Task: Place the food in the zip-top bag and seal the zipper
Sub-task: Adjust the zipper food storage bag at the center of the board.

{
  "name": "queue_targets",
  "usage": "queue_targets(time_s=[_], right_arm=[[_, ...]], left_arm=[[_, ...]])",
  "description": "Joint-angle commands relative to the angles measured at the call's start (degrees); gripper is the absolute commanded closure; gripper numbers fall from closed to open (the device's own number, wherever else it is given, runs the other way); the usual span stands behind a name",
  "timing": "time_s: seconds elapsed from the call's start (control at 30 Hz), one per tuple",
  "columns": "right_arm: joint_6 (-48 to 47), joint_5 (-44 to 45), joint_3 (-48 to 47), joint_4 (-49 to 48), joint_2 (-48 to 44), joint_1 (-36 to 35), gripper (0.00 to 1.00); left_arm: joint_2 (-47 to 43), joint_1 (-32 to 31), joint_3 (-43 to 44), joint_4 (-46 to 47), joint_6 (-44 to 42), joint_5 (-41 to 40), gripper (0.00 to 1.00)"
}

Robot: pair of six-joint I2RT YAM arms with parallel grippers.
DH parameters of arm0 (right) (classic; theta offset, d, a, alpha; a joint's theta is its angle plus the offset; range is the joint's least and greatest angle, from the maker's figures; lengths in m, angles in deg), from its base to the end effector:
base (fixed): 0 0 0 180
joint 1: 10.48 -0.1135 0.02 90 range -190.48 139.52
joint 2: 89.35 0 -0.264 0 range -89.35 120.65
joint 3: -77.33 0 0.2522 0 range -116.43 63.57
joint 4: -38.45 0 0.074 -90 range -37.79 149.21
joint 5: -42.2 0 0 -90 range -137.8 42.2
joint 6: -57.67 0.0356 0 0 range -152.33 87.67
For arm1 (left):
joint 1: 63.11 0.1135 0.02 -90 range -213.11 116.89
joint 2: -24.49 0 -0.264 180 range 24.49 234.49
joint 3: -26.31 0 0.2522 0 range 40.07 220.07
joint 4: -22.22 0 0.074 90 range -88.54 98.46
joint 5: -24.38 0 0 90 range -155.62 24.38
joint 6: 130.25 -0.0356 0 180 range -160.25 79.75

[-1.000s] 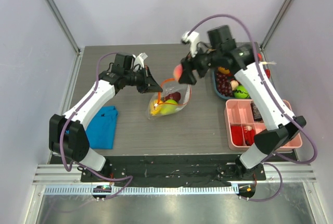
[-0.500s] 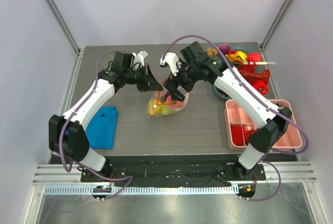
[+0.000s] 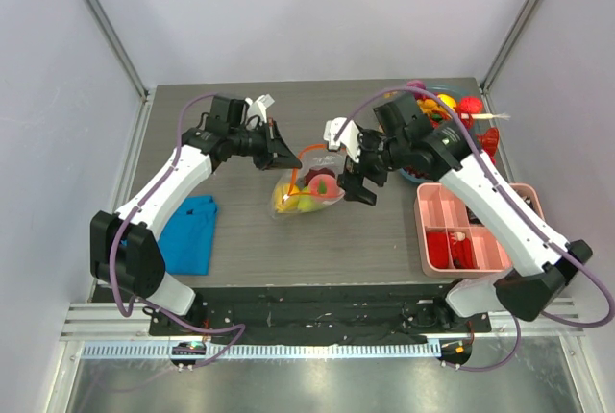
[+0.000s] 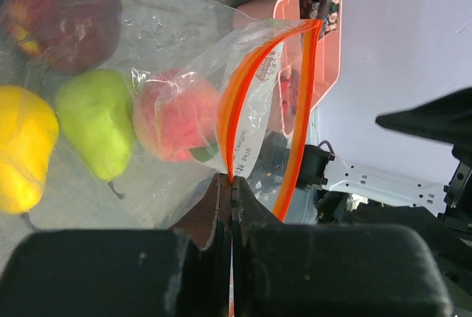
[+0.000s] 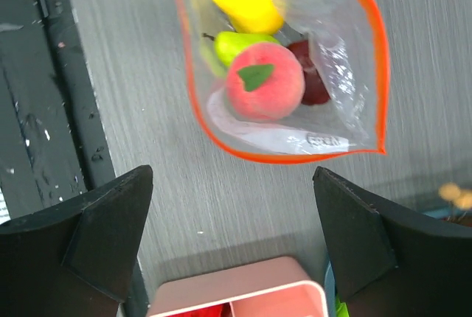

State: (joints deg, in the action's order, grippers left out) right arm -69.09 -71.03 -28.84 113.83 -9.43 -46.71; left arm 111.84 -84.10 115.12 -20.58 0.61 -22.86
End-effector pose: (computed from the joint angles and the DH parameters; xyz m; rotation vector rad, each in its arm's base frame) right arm 0.2093 0.1708 0.4043 -1.5658 1.8093 0.4863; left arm 0.3042 -0.1426 0.3175 0.0044 2.4640 -1.3786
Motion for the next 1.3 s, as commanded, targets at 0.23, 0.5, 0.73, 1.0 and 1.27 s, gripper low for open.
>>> queue_targets(time_s=[0.23,0.5,0.73,1.0,1.27], right_arm=[[-14.0,2.8,11.0,-9.7,-1.5,-8.8,0.15],[-7.3,8.1,5.9,-14.1,-1.2,-12.4,0.99],[-2.8,5.0,-6.9,-8.5,0.2,-13.0,0.99],[-3.9,2.4,2.8,-8.4,-0.8,-14.4,0.99],[-3.4,1.8,8.1,-6.3,-3.6,-18.9,0.99]], left_arm=[[-0.3,-0.2,1.8,0.1,-1.7,2.1,1.0],[-1.6,-0.3,4.1,-5.5,-6.1,0.9,1.0],[-3.5,-4.7,14.4,-15.4,-19.3,-13.4,1.0],[-1.5,-5.0,11.4,-18.4,-23.5,-14.4,1.0],[-0.1,-5.0,11.6,-18.5,-25.6,-11.9,1.0]])
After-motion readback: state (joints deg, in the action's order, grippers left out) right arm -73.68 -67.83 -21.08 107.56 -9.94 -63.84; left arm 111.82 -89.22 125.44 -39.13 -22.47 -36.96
